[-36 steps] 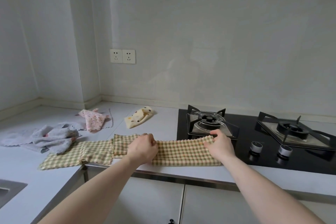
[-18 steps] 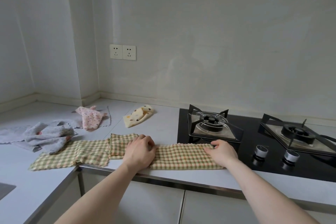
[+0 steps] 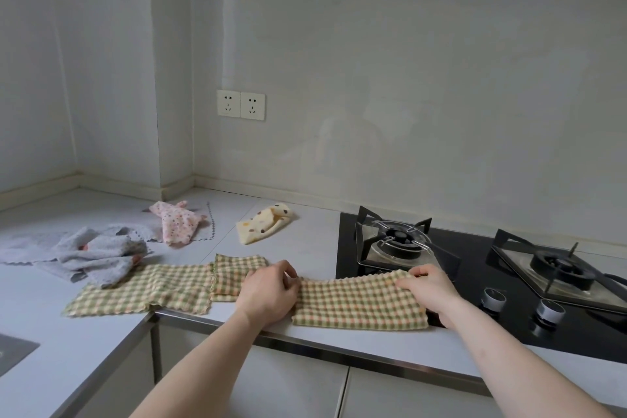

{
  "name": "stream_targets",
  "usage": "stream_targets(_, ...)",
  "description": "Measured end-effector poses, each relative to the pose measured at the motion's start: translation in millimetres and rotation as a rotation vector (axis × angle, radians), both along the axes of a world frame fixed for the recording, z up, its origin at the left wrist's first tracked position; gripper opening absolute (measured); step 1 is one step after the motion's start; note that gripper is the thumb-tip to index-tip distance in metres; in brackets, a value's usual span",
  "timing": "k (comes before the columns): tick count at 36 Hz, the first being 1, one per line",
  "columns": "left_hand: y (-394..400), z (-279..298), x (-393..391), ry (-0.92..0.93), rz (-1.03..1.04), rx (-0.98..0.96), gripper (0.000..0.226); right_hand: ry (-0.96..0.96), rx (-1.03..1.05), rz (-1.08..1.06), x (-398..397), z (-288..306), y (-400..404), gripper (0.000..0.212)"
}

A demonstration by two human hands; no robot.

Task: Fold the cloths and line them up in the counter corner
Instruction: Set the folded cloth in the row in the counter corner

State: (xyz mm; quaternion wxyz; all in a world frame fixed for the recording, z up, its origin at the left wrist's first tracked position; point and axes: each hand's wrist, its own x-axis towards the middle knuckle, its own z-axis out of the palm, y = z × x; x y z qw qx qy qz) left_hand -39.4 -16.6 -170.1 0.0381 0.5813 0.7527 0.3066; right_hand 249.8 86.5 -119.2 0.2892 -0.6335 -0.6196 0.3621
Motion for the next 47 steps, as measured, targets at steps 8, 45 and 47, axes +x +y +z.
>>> stream_targets(8,-2,2,0,-0.015,-0.004,-0.023,0.021,0.075,0.01,0.047,-20,33,-7,0.045)
stream_targets(45,-1,1,-4,-0.222,0.018,0.067,0.02,0.165,0.046,0.28,-136,5,-43,0.028)
stream_targets(47,-1,3,-3,-0.223,0.013,0.055,0.023,0.143,0.179,0.223,-126,5,-37,0.025)
